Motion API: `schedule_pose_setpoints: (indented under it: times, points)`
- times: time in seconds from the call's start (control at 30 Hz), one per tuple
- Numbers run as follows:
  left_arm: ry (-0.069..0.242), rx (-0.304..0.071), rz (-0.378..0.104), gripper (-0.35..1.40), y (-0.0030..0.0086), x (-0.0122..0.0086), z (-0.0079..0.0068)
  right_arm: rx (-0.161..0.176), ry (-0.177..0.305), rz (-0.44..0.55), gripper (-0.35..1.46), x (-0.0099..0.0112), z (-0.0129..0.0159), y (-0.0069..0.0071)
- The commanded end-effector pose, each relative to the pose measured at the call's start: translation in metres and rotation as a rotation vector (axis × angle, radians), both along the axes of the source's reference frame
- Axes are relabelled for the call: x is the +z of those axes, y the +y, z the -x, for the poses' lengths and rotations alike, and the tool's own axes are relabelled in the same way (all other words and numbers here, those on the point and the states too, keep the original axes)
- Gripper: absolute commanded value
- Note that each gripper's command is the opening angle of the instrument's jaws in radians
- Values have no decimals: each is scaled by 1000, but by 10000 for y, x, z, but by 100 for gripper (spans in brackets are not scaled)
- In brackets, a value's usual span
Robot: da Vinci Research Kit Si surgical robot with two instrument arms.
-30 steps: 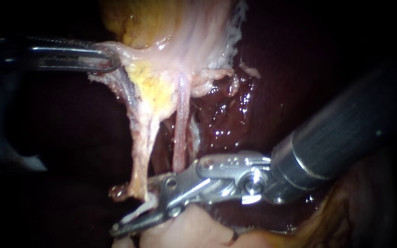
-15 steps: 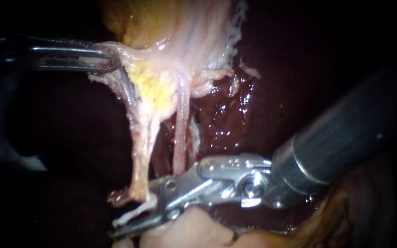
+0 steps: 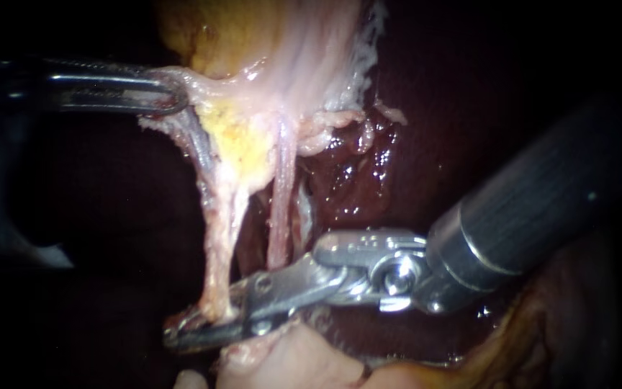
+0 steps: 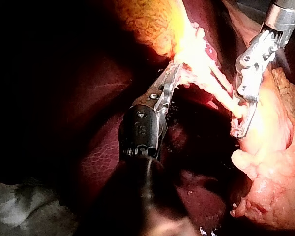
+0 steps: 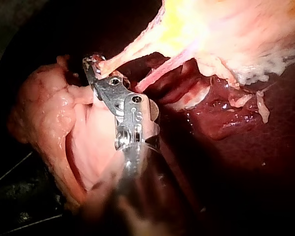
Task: Clipping first clip left tube
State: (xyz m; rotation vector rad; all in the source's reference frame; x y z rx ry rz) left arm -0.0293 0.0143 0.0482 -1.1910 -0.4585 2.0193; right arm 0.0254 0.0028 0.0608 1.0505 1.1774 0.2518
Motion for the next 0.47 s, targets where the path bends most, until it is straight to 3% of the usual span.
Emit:
schedule_pose_setpoints:
  times: [0.03,0.47]
  points:
    - [0,0,0,-35,0,0,0,-4,-15,-3,-35,0,1,0]
    - [1,-1,1,-35,-1,0,0,-13,-29,5,-35,1,5,0]
